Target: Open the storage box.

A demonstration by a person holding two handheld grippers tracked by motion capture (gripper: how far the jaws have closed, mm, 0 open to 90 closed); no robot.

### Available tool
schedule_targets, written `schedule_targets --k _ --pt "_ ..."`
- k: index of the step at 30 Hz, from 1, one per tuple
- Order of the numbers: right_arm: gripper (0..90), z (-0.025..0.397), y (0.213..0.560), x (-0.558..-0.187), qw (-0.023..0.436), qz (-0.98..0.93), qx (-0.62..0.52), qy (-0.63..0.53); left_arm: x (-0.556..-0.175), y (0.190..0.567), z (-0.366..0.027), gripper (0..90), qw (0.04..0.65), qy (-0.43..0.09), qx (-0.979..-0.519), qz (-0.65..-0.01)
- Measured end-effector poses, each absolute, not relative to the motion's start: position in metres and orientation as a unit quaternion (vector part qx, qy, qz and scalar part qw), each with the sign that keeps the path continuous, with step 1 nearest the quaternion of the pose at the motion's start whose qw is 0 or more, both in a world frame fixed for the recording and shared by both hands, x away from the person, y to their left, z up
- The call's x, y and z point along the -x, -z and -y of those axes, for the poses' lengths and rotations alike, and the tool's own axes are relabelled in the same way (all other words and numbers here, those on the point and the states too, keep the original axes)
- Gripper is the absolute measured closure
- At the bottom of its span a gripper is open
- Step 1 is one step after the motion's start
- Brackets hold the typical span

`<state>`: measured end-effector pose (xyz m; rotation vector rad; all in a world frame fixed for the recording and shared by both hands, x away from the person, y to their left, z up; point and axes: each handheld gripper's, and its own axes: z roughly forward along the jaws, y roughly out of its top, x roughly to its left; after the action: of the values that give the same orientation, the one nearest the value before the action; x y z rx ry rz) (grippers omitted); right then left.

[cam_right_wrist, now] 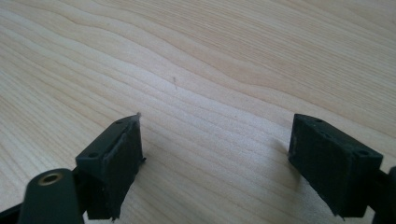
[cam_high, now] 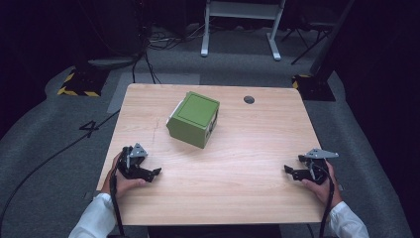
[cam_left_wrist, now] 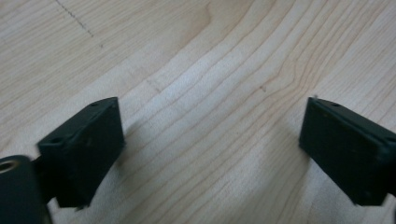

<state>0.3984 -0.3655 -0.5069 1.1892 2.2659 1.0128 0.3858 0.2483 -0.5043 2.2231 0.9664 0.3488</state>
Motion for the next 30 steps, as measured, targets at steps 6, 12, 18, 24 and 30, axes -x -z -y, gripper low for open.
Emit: schedule_targets --k 6,12,18,24,30 --pt "17.7 0.366 0.507 -0.398 0.194 -0.808 -0.424 -0.360 -0.398 0.487 -0.249 17.0 0.376 -0.123 -0.845 -0.359" --pt "17.7 0.366 0.507 -0.398 0.194 -0.808 -0.424 -0.361 -0.417 0.456 -0.236 16.2 0.405 -0.147 -0.841 -0.326" --pt "17.8 0.366 0.507 -0.397 0.194 -0.808 -0.424 -0.361 -0.435 0.435 -0.214 16.1 0.421 -0.167 -0.838 -0.305" --pt "17.8 0.366 0.507 -0.397 0.194 -0.809 -0.422 -0.360 -0.457 0.421 -0.191 16.0 0.421 -0.177 -0.839 -0.295" --pt "17.8 0.366 0.507 -0.397 0.194 -0.810 -0.420 -0.360 -0.478 0.408 -0.191 15.9 0.416 -0.197 -0.830 -0.314"
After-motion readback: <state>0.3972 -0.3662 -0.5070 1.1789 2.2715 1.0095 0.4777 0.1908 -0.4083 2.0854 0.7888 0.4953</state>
